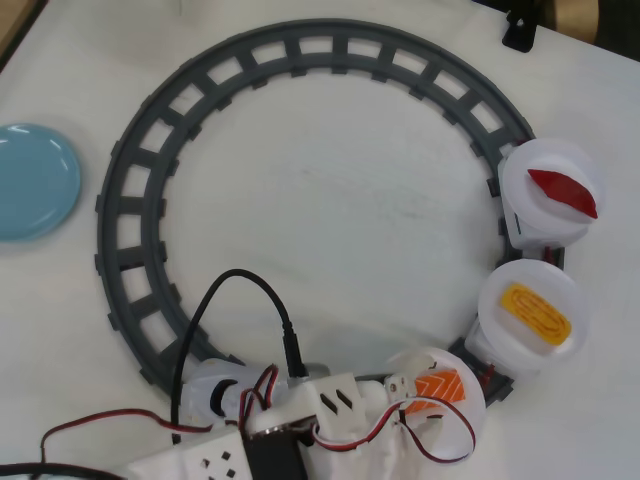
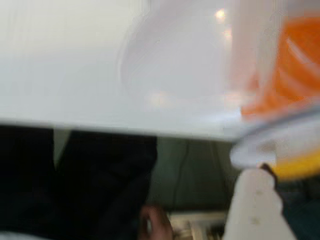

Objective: Pick up the sushi from the Shinkansen and put it on the blue dish

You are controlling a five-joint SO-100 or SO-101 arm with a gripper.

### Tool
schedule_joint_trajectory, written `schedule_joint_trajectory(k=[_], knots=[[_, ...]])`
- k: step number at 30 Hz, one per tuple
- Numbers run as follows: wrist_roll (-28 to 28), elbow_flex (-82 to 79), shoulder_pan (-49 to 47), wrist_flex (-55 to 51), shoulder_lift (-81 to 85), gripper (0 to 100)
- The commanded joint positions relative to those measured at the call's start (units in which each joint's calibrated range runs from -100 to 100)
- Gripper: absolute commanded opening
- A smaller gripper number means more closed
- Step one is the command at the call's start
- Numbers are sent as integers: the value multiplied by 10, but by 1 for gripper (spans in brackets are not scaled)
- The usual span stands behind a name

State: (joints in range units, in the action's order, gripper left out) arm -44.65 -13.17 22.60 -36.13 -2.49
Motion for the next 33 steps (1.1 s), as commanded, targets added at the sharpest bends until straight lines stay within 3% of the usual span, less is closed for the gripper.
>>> schedule_joint_trajectory(k=[1,19,23,33], knots=[[10,29,-2,1,-5,20],[43,-31,-16,-59,-6,19],[80,-44,-38,-59,-1,3],[136,44,-82,-94,122,3]])
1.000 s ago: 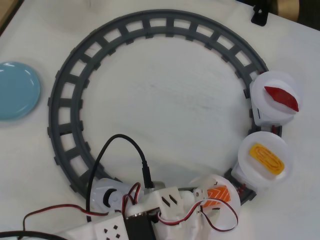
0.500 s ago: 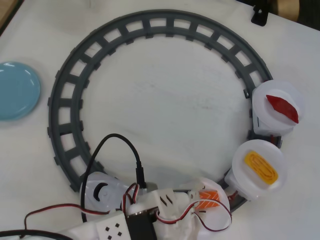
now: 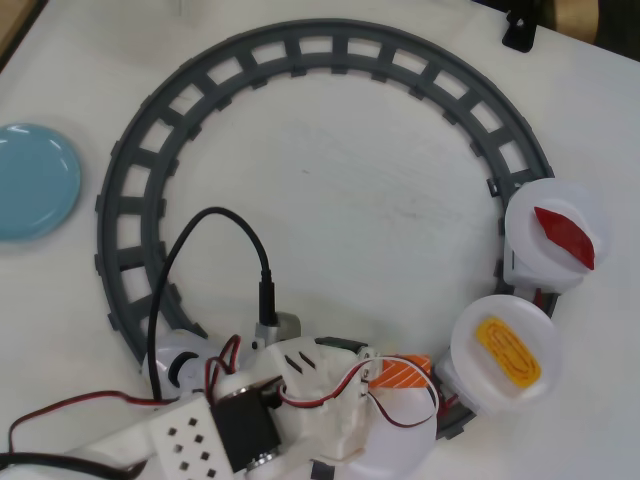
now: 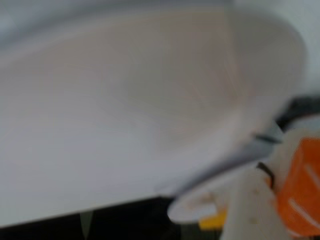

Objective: Pick up the sushi from the Shinkansen and put it on the blue dish

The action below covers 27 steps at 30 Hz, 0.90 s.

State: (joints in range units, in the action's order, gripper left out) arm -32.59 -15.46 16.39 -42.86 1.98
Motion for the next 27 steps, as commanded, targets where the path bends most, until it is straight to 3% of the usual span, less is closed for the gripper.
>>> schedule_joint_trajectory(k=[1,9,14,21,27], knots=[[24,85,-33,-53,94,3],[119,138,-238,-183,229,3],[178,126,-379,-202,248,3],[188,40,-514,-160,176,3],[185,55,-572,-134,25,3]])
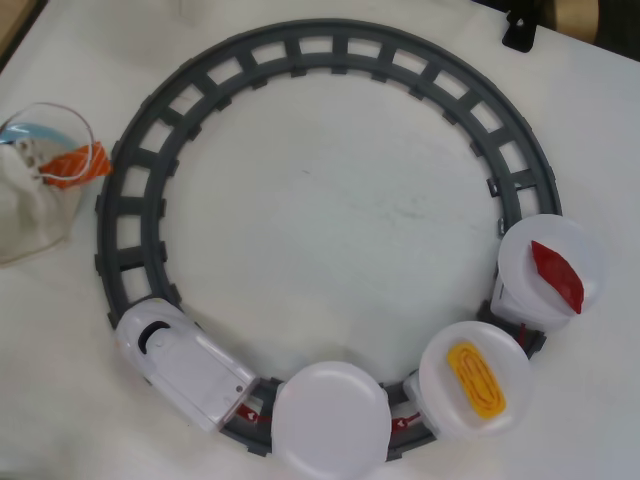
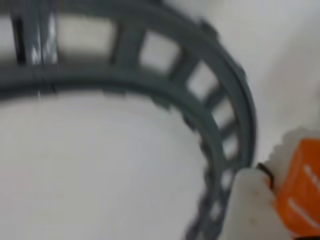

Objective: Pick up the sushi from the Shinkansen and put it on the blue dish

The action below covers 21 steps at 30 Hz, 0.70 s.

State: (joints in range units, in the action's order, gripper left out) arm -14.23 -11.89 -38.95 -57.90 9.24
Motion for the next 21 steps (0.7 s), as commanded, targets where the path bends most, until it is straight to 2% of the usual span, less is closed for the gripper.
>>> schedule_joint_trajectory(k=[1,9,21], knots=[[1,30,-28,16,-71,3],[2,120,-85,12,-204,3],[3,164,-184,0,-253,3]])
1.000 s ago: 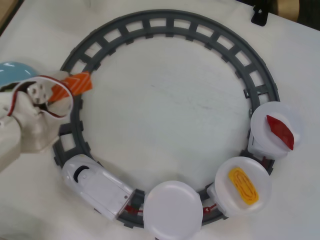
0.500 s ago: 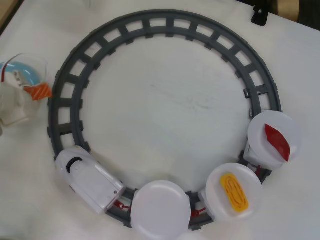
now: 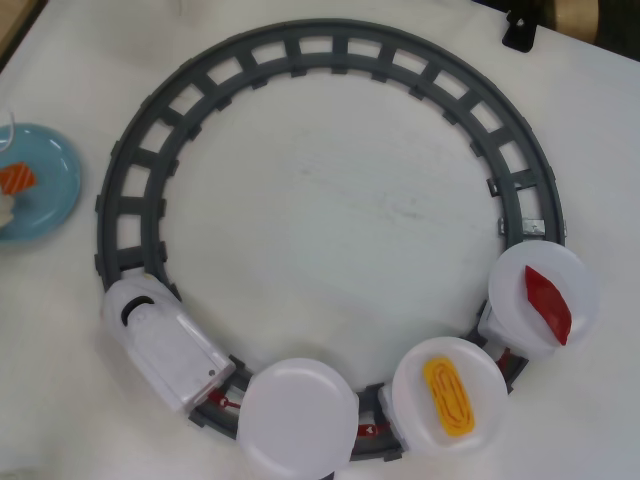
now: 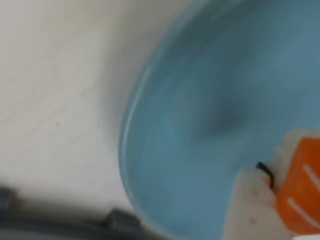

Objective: Pick up the sushi from the Shinkansen and put it on the blue dish

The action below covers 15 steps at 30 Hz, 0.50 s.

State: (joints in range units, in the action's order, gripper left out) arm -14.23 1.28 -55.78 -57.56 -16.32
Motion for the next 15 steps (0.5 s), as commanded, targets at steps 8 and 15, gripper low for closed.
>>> schedule_joint_trajectory(k=[8,15], knots=[[2,30,-42,-3,-21,4],[1,31,-39,-1,-22,19]])
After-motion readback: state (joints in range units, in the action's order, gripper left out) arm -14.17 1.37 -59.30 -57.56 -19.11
